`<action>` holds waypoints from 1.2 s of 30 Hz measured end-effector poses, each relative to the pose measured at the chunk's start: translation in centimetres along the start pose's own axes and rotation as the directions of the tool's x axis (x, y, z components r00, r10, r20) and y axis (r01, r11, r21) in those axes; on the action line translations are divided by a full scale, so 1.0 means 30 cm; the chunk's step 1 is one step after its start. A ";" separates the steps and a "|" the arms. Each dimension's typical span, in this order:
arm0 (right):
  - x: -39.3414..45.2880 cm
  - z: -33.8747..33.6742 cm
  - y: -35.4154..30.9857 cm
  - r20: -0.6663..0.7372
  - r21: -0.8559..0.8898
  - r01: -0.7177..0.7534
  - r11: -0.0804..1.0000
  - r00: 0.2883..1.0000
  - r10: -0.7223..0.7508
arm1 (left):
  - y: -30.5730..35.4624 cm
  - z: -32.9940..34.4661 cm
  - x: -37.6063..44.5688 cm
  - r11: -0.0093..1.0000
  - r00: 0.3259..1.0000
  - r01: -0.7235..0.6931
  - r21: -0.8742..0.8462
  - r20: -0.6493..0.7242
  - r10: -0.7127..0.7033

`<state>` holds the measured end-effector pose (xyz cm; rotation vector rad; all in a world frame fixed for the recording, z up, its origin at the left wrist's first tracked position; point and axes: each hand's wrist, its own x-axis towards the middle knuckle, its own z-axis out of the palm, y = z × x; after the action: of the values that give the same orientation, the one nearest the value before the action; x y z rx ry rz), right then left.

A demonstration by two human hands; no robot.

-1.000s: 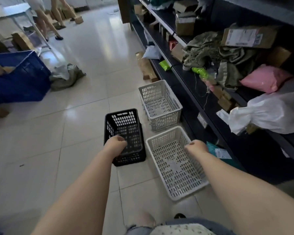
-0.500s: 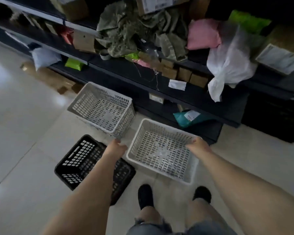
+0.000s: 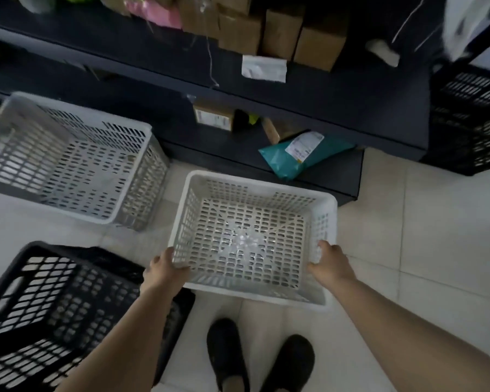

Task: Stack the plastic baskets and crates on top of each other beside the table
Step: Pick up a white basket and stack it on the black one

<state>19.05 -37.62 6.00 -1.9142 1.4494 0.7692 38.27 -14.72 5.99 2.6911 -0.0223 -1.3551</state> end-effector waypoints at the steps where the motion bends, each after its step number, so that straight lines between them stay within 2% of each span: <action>1: 0.070 0.043 0.014 -0.015 -0.006 -0.006 1.000 1.000 0.006 | -0.011 0.038 0.070 1.000 1.000 0.013 0.008 -0.015 -0.013; 4: 0.263 0.159 0.055 -0.062 -0.014 -0.054 0.998 0.997 0.053 | -0.028 0.138 0.263 0.998 0.995 0.065 0.011 -0.080 -0.064; 7: 0.413 0.241 0.109 -0.104 0.027 -0.185 0.982 0.977 0.187 | -0.031 0.233 0.408 0.997 0.993 0.080 -0.012 -0.086 -0.081; 9: 0.482 0.273 0.139 -0.087 0.112 -0.250 0.962 0.962 0.260 | -0.029 0.279 0.464 0.997 0.992 0.079 0.006 -0.103 -0.078; 11: 0.526 0.286 0.159 -0.064 0.215 -0.319 0.923 0.938 0.340 | -0.028 0.295 0.493 0.997 0.980 0.074 0.033 -0.187 -0.067; 13: 0.561 0.291 0.187 -0.072 0.294 -0.376 0.879 0.908 0.413 | -0.031 0.287 0.516 0.996 0.969 0.088 -0.015 -0.229 -0.089; 16: 0.584 0.258 0.230 -0.091 0.352 -0.389 0.851 0.891 0.445 | -0.037 0.252 0.551 0.992 0.979 0.129 0.003 -0.160 -0.126; 18: 0.569 0.227 0.254 -0.009 0.369 -0.400 0.839 0.901 0.434 | -0.031 0.227 0.542 0.986 0.982 0.167 -0.008 -0.091 -0.168; 21: 0.481 0.188 0.294 0.113 0.400 -0.441 0.803 0.893 0.435 | -0.028 0.211 0.496 0.978 0.977 0.209 0.021 -0.055 -0.208; 25: 0.308 0.119 0.379 0.178 0.346 -0.496 0.796 0.868 0.463 | 0.027 0.175 0.379 0.983 0.990 0.139 0.124 -0.037 -0.135; 28: 0.136 0.023 0.466 0.190 0.334 -0.521 0.785 0.853 0.486 | 0.125 0.131 0.250 0.992 0.996 0.090 0.093 -0.014 -0.089; 31: -0.061 -0.115 0.563 0.207 0.317 -0.552 0.772 0.834 0.512 | 0.235 0.093 0.070 0.996 0.997 0.067 0.052 -0.053 -0.064; 36: -0.393 -0.358 0.741 0.141 0.329 -0.565 0.757 0.822 0.552 | 0.390 0.013 -0.276 0.997 1.000 -0.018 -0.080 0.017 0.019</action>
<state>-4.29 -43.28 19.08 -1.1816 2.0186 0.7199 33.54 -25.78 13.81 2.6065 0.0054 -1.3452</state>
